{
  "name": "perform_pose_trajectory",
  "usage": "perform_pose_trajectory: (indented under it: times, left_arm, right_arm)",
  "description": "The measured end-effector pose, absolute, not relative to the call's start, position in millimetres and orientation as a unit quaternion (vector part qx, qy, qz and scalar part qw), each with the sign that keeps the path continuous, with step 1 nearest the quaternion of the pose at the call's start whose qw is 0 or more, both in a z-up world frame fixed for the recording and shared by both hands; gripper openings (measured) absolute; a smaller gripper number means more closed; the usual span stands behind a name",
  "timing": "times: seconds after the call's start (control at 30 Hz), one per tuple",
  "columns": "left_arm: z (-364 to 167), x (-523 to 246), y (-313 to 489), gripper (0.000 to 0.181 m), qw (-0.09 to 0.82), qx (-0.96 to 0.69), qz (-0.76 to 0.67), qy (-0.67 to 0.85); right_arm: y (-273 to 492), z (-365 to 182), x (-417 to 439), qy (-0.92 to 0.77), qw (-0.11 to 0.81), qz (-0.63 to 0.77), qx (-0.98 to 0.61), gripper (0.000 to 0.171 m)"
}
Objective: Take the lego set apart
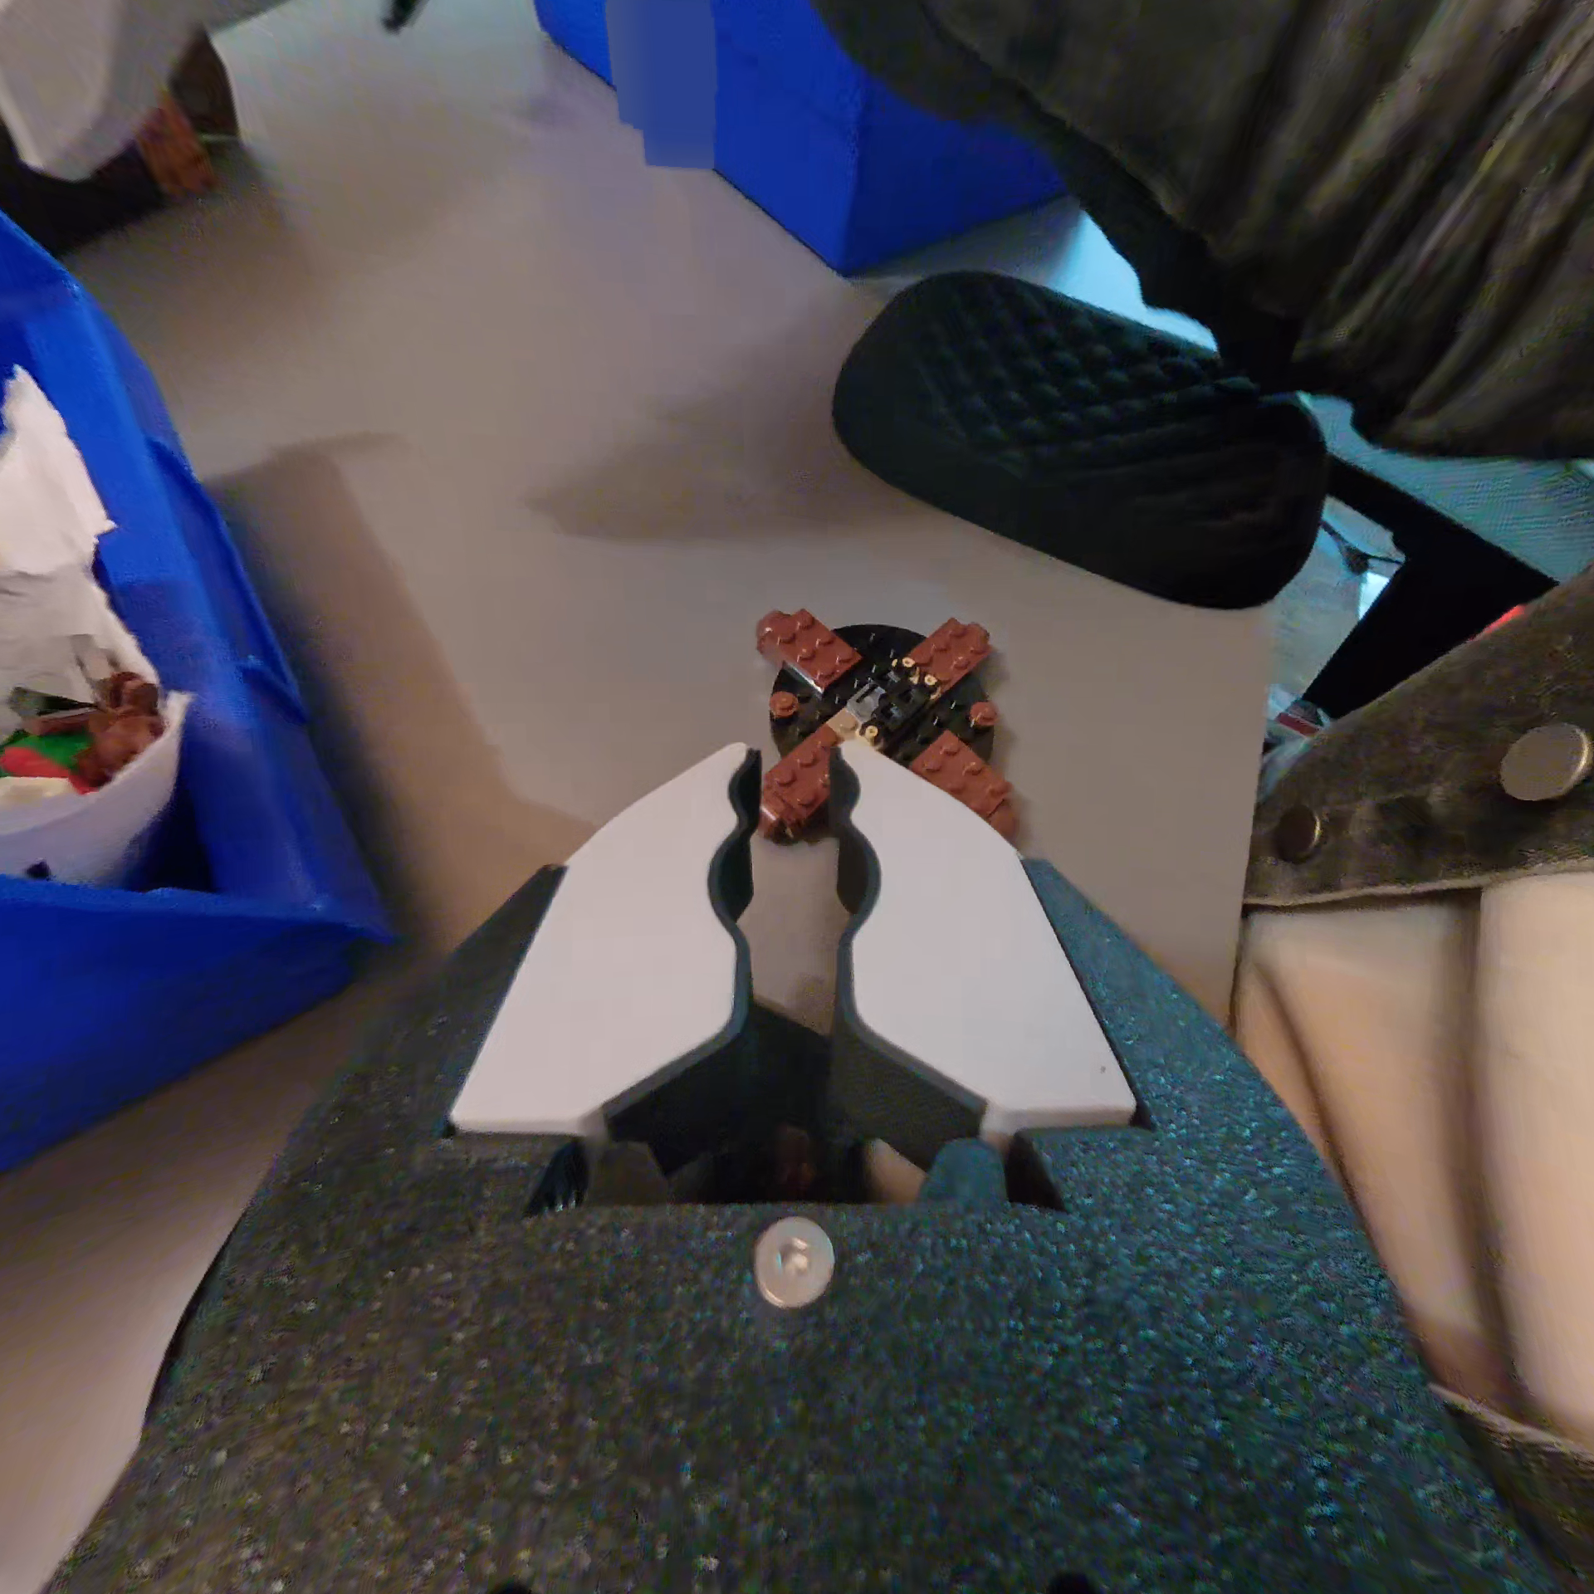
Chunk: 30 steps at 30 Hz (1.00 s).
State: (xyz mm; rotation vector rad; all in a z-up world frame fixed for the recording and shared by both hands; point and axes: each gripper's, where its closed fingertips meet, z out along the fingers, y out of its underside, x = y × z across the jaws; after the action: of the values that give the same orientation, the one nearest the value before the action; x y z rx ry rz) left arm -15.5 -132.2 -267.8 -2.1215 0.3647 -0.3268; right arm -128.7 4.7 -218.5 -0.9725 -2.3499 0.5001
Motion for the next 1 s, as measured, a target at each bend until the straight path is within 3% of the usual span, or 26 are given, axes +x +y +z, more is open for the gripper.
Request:
perform_pose_trajectory:
  times: [0.13,0.33,0.57,0.77,1.0]
  left_arm:
    - [-264,-12,-134,0.014,0.475,-0.853,-0.146,0.161]
    - [-260,-9,-136,0.014,0.484,-0.843,-0.162,0.169]
    - [-258,-8,-138,0.014,0.49,-0.838,-0.168,0.173]
    - [-257,-9,-137,0.014,0.493,-0.838,-0.167,0.167]
    - [-257,-10,-137,0.014,0.494,-0.836,-0.173,0.164]
  right_arm:
    - [32,-249,-152,-0.946,0.253,0.015,-0.203,0.009]
    - [35,-261,-185,-0.955,0.276,-0.073,-0.074,0.025]
    - [22,-241,-195,-0.939,0.341,-0.02,-0.035,0.028]
    - [33,-263,-195,-0.952,0.3,-0.051,-0.024,0.024]
    - [30,-249,-191,-0.955,0.294,-0.038,-0.025,0.015]
